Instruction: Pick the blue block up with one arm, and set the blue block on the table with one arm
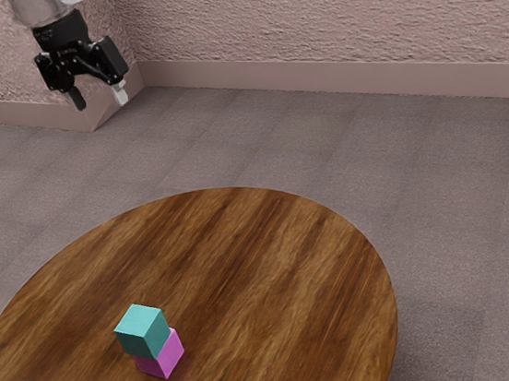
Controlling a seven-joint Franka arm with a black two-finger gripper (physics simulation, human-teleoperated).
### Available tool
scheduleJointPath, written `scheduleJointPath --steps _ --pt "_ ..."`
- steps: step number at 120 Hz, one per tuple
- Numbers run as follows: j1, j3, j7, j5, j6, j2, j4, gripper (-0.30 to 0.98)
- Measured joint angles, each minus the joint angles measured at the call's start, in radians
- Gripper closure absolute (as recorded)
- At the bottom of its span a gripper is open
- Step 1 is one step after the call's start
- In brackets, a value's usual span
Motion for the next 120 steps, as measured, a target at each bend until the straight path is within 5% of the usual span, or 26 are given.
scheduleJointPath --steps 26,48,74,96,120 --pt "0.001 0.014 -0.025 0.010 0.070 0.140 -0.022 0.00" --pt "0.012 0.001 -0.046 0.039 0.286 -0.082 -0.544 0.00" --pt "0.003 -0.104 -0.088 0.177 0.593 -0.403 -1.036 0.00" --pt "0.002 -0.140 -0.116 0.233 0.765 -0.517 -1.188 0.00" --pt "0.004 -0.143 -0.156 0.233 0.840 -0.502 -1.237 0.00"
